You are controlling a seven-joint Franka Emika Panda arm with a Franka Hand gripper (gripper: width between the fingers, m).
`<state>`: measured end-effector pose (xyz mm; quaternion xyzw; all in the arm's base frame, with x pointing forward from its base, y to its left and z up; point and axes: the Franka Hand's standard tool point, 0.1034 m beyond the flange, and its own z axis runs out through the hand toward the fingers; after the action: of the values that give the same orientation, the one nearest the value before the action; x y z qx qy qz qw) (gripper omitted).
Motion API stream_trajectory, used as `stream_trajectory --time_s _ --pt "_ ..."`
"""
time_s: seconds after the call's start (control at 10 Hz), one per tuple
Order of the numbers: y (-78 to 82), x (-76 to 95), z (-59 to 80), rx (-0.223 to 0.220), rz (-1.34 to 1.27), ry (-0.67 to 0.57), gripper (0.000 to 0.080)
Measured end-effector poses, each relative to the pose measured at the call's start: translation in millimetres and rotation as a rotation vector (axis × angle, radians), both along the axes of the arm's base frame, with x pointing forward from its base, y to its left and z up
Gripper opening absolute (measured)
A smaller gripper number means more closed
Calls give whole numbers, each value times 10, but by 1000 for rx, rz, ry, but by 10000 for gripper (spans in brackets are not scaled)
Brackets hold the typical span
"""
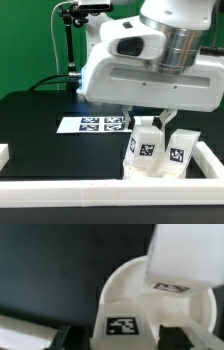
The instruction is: Assemble stool
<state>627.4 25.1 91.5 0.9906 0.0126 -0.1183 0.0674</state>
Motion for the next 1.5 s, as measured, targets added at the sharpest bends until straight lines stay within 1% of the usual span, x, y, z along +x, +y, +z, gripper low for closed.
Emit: stream_trajectory --time_s 0.1,0.2,0.4,0.7,0.8,0.9,1.2,1.5 --pt "2 6 6 13 -66 -13 334" --pt "11 5 7 14 -97 -16 334" --pt "22 6 5 -23 -252 -35 334" --pt "35 5 3 -65 -424 -56 334" --pt "38 6 4 -72 -453 -60 334" --pt "43 15 -6 -77 -569 -91 334" --pt "143 -24 1 -125 -844 -159 334" --pt "164 -27 -5 -156 -1000 -172 334"
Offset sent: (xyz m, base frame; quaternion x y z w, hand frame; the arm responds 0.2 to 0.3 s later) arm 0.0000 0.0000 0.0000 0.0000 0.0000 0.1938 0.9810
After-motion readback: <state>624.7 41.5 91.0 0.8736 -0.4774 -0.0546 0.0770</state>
